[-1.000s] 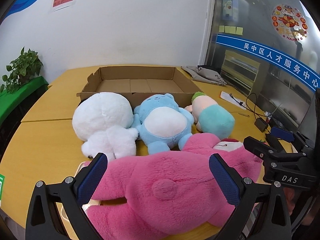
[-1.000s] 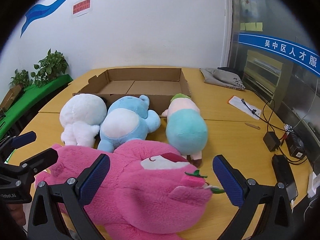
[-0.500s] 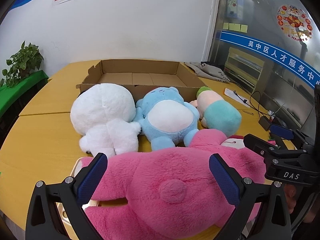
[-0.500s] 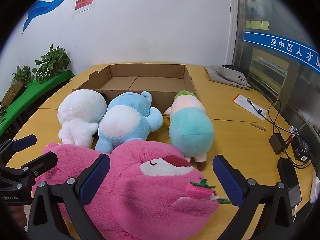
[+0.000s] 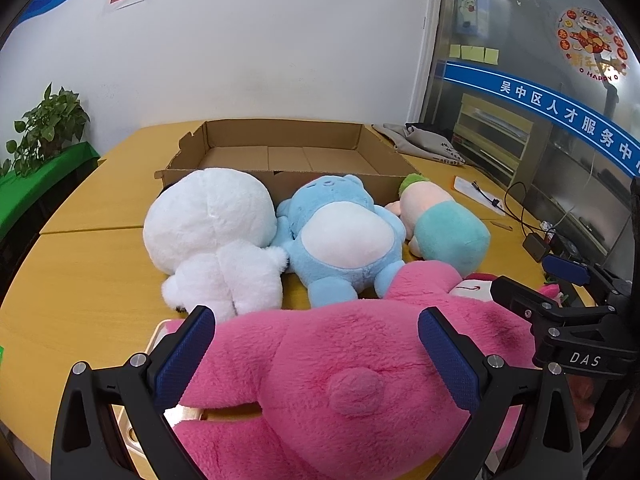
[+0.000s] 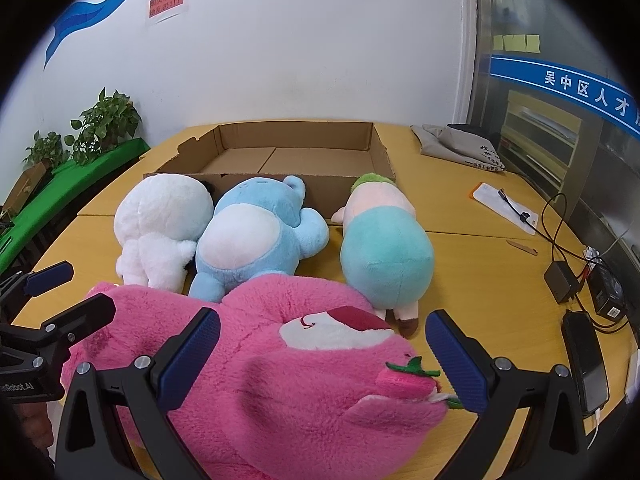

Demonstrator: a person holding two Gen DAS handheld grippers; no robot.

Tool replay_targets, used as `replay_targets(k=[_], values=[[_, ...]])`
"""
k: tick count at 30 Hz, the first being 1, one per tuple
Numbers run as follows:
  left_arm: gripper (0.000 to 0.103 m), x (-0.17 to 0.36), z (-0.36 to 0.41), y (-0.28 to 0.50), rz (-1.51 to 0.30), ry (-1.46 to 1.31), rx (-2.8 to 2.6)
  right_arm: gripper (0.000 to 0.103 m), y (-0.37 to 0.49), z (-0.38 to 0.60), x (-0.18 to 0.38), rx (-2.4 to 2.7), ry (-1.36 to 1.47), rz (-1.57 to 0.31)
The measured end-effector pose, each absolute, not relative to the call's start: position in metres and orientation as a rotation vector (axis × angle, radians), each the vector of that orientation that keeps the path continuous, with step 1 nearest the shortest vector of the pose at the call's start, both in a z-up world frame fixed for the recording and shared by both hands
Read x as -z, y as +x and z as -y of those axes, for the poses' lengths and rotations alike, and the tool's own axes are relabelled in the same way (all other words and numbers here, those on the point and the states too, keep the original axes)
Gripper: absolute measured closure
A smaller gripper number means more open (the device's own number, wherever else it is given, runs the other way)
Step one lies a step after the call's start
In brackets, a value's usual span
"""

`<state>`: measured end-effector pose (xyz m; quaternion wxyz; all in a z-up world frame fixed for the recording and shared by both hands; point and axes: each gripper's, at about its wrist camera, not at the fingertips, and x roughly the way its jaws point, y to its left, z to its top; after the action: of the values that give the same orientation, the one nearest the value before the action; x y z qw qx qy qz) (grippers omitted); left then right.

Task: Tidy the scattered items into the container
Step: 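Close the left gripper on the bear's back while the right gripper grips its head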

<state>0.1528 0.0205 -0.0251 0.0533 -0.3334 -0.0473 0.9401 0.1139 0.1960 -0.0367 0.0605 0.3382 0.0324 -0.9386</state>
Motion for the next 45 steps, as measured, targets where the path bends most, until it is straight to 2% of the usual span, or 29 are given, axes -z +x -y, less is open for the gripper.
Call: replay_targets(k=[10, 19, 23, 26, 30, 34, 38, 41, 43, 45], values=[[0.000, 0.033, -0.010, 0.152, 0.179, -1.053, -2.771, 0.000, 0.114, -0.204, 0.041, 2.817, 1.026, -0.077], [0.000, 0.063, 0.001, 0.147, 0.371, -1.160, -2.559, 0.000, 0.112, -0.246, 0.061, 2.804, 1.124, 0.050], [0.000, 0.069, -0.009, 0.147, 0.350, -1.176, -2.496, 0.000, 0.118, -0.248, 0.065, 2.774, 1.100, 0.042], [0.001, 0.076, -0.012, 0.144, 0.335, -1.204, -2.487, 0.000, 0.121, -0.263, 0.071, 2.726, 1.100, 0.124], [0.006, 0.080, -0.009, 0.141, 0.363, -1.210, -2.460, 0.001, 0.120, -0.280, 0.088, 2.646, 1.120, 0.210], [0.017, 0.082, -0.008, 0.138, 0.366, -1.219, -2.465, 0.001, 0.114, -0.280, 0.109, 2.615, 1.111, 0.368], [0.021, 0.081, -0.005, 0.139, 0.373, -1.213, -2.451, 0.001, 0.115, -0.274, 0.117, 2.639, 1.035, 0.391], [0.016, 0.082, -0.002, 0.140, 0.395, -1.193, -2.441, 0.001, 0.113, -0.283, 0.120, 2.576, 1.042, 0.422], [0.008, 0.083, -0.003, 0.141, 0.388, -1.174, -2.449, 0.001, 0.116, -0.290, 0.117, 2.562, 1.047, 0.434], [0.005, 0.085, -0.005, 0.141, 0.374, -1.173, -2.458, 0.001, 0.121, -0.290, 0.113, 2.586, 1.026, 0.392]])
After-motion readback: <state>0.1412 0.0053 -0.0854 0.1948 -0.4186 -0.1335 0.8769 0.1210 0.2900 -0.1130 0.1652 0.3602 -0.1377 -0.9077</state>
